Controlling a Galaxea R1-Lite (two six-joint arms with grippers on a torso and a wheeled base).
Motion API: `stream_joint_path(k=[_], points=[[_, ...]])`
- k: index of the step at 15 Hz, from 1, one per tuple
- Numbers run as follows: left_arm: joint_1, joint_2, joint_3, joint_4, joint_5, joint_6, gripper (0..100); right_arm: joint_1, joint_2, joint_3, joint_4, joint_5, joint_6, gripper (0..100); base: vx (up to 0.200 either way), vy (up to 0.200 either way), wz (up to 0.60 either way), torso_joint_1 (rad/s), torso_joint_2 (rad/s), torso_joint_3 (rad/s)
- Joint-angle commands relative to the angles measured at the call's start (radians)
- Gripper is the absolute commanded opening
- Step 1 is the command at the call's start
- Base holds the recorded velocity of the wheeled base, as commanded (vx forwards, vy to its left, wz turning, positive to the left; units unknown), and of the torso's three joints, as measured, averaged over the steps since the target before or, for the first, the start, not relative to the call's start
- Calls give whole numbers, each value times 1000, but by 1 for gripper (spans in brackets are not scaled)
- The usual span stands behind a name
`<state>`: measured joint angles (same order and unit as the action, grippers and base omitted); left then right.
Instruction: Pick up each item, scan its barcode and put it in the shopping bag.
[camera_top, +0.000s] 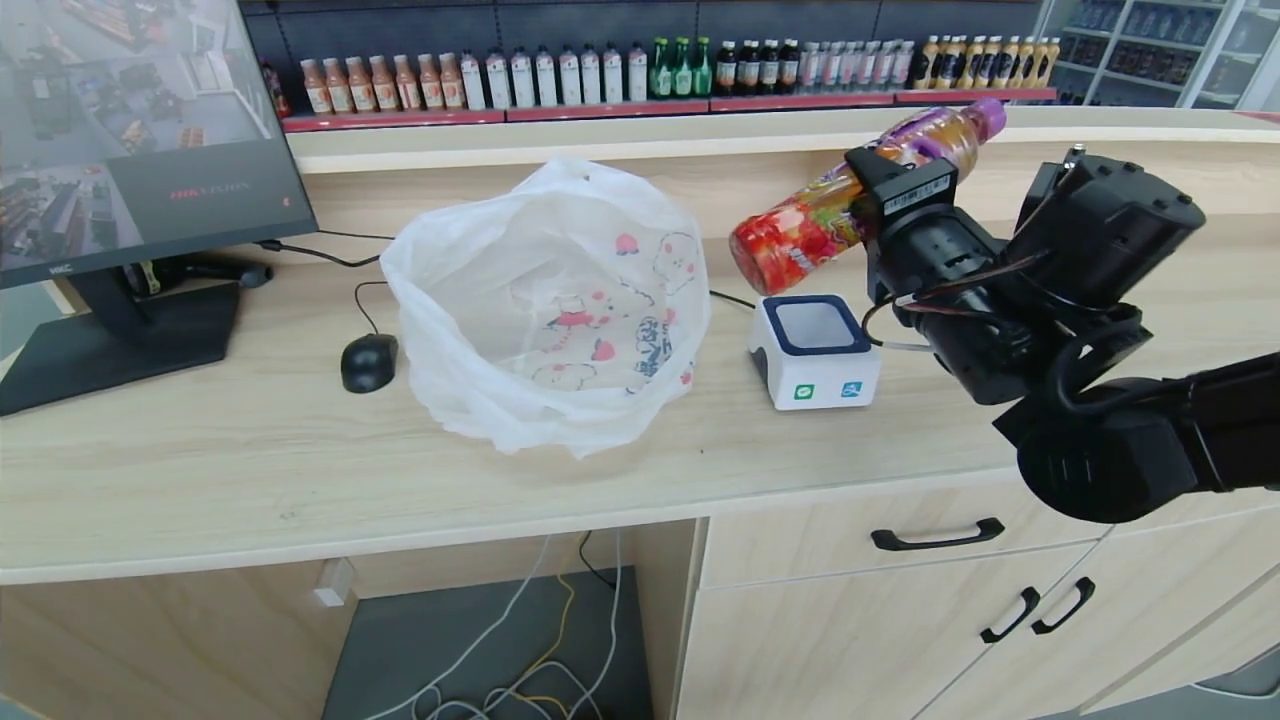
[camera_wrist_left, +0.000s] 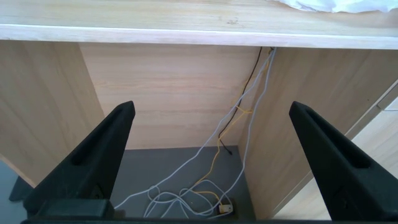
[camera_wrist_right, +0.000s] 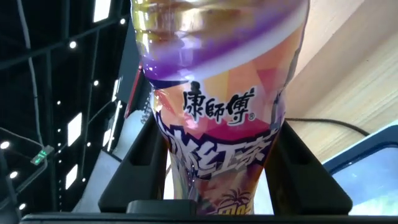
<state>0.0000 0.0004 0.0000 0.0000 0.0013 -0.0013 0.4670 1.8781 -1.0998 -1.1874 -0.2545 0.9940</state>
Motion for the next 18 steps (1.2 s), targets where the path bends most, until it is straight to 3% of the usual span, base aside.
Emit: stream_joint_path(k=[1,18], points=[[0,0,0,0,0,0,100,-16,19,0,-1,0,9,0,0,0,0,0,0,0],[0,0,0,0,0,0,100,-91,70,40,-1,-14,133,0,0,0,0,0,0,0]])
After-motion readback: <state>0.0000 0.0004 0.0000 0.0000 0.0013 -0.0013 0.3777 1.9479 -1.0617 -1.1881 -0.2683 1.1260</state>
